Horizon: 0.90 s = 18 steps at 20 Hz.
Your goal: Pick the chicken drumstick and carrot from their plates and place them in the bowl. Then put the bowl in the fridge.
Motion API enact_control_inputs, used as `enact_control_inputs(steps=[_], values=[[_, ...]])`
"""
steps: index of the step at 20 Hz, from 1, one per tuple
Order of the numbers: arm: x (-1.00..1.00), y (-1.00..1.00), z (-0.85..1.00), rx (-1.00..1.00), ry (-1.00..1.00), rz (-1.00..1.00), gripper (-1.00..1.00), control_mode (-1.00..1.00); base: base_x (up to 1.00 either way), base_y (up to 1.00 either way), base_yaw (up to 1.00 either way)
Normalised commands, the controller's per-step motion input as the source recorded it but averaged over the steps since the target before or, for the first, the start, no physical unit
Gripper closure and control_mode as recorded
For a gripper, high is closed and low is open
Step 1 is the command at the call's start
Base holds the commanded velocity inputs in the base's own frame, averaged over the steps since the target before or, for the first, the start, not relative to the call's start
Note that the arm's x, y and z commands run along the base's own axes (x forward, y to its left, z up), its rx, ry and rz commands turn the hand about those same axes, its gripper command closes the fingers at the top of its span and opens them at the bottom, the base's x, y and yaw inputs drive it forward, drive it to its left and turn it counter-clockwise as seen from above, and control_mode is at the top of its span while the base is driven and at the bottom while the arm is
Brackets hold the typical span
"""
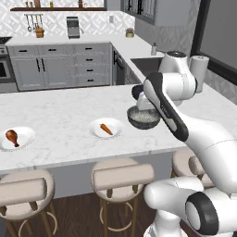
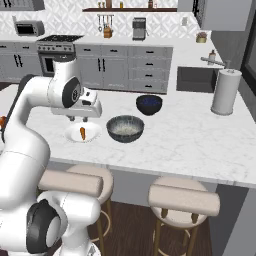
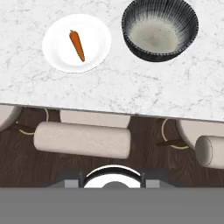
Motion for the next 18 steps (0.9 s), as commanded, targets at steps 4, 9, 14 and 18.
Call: enact_control_inputs(steps=[4, 9, 14, 18], values=[[-0.15, 0.0, -0.04, 0.0, 0.0, 0.0, -1.0, -1.0, 0.0, 0.0, 0.0], [0.02, 0.64, -0.31, -0.06, 0.02, 0.0, -1.0, -1.0, 0.0, 0.0, 0.0], [0.89, 0.95, -0.32, -0.02, 0.03, 0.05, -1.0, -1.0, 0.0, 0.0, 0.0], [1.0, 0.24, -0.36, 0.0, 0.12, 0.14, -1.0, -1.0, 0.0, 0.0, 0.0]])
